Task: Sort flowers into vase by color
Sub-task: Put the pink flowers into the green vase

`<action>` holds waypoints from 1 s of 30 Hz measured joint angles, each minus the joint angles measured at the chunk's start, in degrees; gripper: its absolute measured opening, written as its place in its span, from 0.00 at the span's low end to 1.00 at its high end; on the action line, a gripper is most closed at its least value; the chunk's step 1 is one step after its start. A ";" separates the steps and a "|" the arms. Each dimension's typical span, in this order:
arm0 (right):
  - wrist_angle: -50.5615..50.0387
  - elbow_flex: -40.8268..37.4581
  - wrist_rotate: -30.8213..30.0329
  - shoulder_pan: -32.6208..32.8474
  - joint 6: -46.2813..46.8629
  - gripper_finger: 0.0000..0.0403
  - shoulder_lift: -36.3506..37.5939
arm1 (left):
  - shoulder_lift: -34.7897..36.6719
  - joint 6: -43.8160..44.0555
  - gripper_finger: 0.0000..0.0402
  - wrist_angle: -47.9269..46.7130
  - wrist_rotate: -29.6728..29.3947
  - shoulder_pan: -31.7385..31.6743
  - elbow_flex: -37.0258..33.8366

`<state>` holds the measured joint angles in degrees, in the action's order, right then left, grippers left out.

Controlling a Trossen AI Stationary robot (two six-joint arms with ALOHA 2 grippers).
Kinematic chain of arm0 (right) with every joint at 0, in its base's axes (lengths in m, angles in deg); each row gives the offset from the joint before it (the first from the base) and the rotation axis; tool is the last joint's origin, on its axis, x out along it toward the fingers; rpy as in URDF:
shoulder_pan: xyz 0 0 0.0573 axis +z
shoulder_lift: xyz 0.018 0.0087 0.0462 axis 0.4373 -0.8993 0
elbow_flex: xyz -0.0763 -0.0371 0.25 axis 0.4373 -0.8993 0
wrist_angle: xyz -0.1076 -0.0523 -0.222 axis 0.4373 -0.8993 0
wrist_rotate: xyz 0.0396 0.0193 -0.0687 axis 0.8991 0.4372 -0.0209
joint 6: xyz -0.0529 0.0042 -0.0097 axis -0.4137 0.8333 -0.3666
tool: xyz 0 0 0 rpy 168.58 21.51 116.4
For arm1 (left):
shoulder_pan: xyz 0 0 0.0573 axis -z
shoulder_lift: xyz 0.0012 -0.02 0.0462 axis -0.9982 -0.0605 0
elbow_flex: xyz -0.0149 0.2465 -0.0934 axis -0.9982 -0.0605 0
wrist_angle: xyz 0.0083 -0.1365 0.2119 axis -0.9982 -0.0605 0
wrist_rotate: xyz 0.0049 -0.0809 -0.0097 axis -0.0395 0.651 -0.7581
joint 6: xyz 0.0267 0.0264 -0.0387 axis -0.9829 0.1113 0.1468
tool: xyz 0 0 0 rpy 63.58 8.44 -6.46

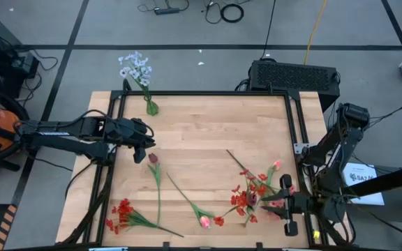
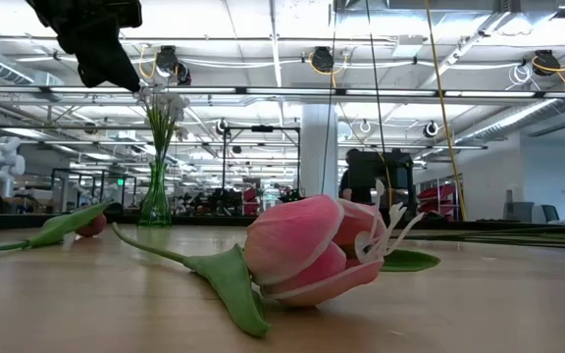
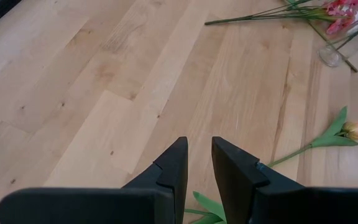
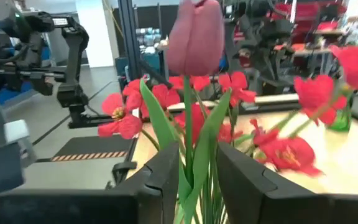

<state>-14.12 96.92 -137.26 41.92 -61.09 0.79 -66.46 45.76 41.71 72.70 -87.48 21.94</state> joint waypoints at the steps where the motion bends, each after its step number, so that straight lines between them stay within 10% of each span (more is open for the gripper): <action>1: -2.28 0.00 0.17 0.56 1.86 0.24 1.13 | 0.00 0.01 0.20 -0.01 0.00 0.01 0.00; 7: -21.26 0.00 10.89 1.48 19.51 0.22 7.97 | 0.00 -0.02 0.20 -0.02 0.00 0.01 0.00; 18: -62.77 0.02 56.28 -5.89 71.59 0.01 9.93 | 0.00 -0.04 0.20 -0.02 0.00 0.00 0.00; 24: -79.13 0.02 54.76 -9.98 91.59 0.00 9.96 | 0.00 -0.04 0.20 0.29 -0.78 0.00 0.00; 30: -82.26 0.02 35.28 -13.60 89.91 0.00 12.47 | -0.31 -0.51 0.20 4.60 -1.94 0.01 -0.02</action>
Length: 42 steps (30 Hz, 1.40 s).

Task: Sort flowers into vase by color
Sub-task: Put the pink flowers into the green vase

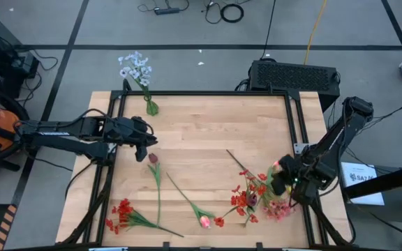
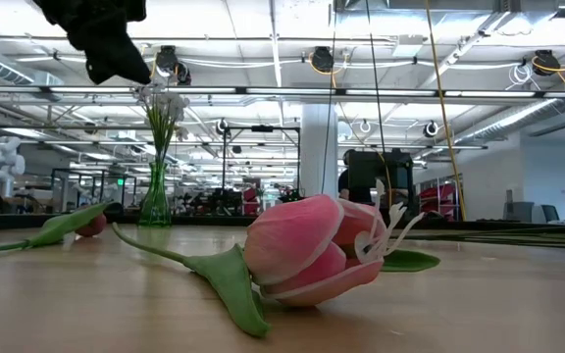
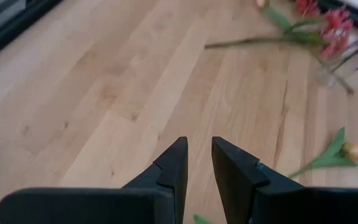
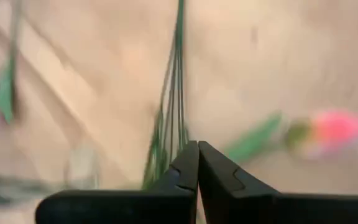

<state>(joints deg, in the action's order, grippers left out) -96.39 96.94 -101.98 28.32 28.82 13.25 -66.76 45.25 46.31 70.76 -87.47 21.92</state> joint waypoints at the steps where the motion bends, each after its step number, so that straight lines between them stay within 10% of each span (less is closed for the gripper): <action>1: -0.44 0.00 -1.48 -0.87 -0.61 0.00 1.14 | -0.34 -0.03 0.20 1.18 -0.02 -0.01 0.00; 15: 6.56 0.00 4.51 -26.72 -32.88 0.00 21.12 | -22.07 -14.61 0.20 25.88 4.11 -0.10 0.29; 31: 32.64 0.00 36.76 -66.03 -62.09 0.00 12.85 | -51.77 -31.82 0.20 40.77 16.73 -4.96 17.62; 42: 39.01 0.00 44.26 -75.83 -62.93 0.00 10.77 | -70.16 -44.81 0.20 39.82 28.68 -6.16 36.26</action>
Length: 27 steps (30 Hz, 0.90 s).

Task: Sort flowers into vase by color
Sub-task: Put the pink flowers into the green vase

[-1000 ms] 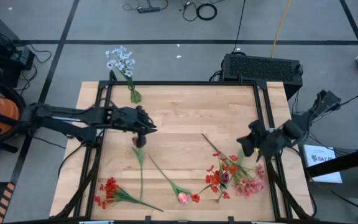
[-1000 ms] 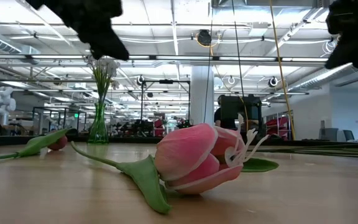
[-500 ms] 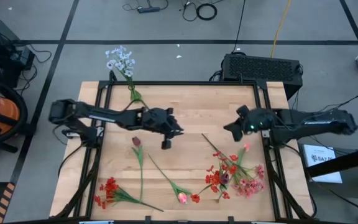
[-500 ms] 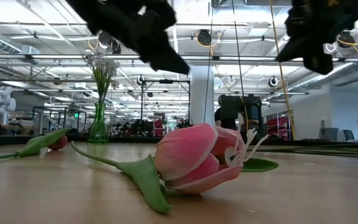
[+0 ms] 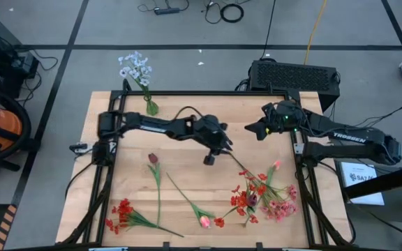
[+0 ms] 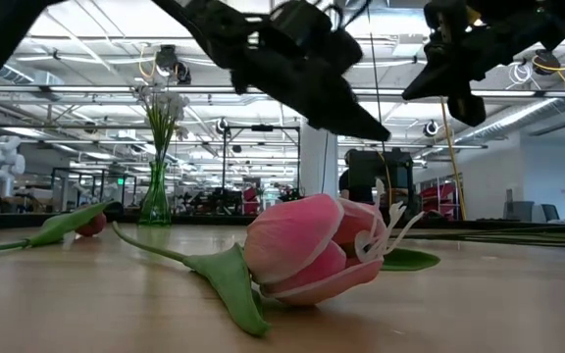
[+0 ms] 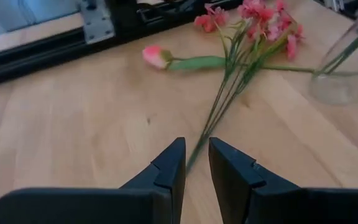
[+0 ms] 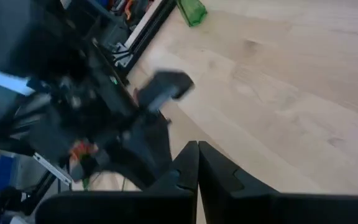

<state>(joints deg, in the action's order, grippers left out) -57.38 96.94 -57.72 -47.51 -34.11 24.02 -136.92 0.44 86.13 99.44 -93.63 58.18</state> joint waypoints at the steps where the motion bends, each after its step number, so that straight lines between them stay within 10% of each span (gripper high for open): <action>1: 0.02 -0.01 -0.30 -0.38 0.23 0.00 0.20 | -1.67 -1.17 0.20 0.36 0.26 0.13 1.41; 27: 11.54 0.00 -3.42 -2.82 7.91 0.00 3.85 | -16.41 -17.16 0.20 -0.82 -0.53 0.75 9.25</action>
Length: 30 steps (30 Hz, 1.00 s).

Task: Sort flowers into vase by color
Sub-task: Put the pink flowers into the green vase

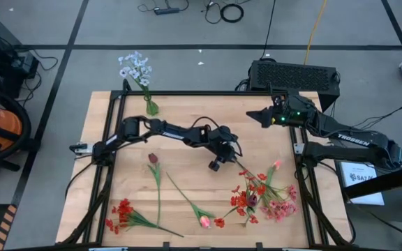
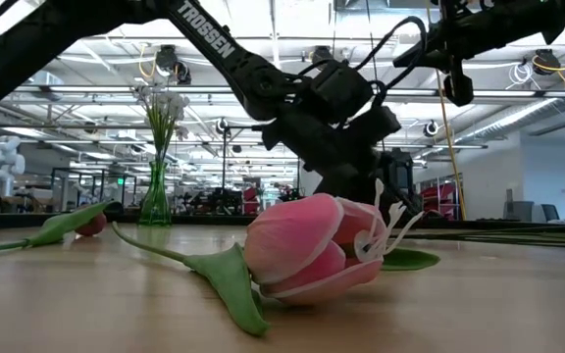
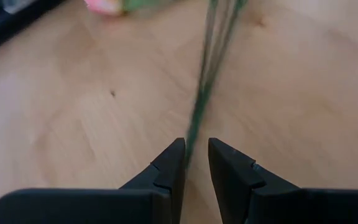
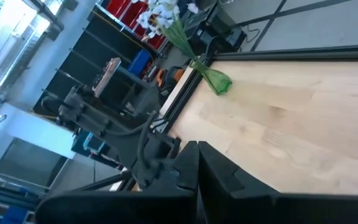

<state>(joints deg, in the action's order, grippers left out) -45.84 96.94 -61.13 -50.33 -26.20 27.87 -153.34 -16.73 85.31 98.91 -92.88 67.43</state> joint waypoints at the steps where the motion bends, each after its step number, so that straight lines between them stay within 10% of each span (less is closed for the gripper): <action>1: 0.00 0.00 -0.04 0.00 0.34 0.00 0.00 | -0.08 -0.58 0.20 -0.39 -0.12 0.00 -0.05; 30: 0.22 0.00 -2.91 0.13 0.24 0.00 0.00 | 0.62 10.95 0.01 -15.83 1.03 -1.32 0.03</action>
<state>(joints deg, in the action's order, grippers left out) -45.62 96.94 -64.04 -50.20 -25.96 27.87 -152.71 -5.78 69.48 99.94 -94.20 67.46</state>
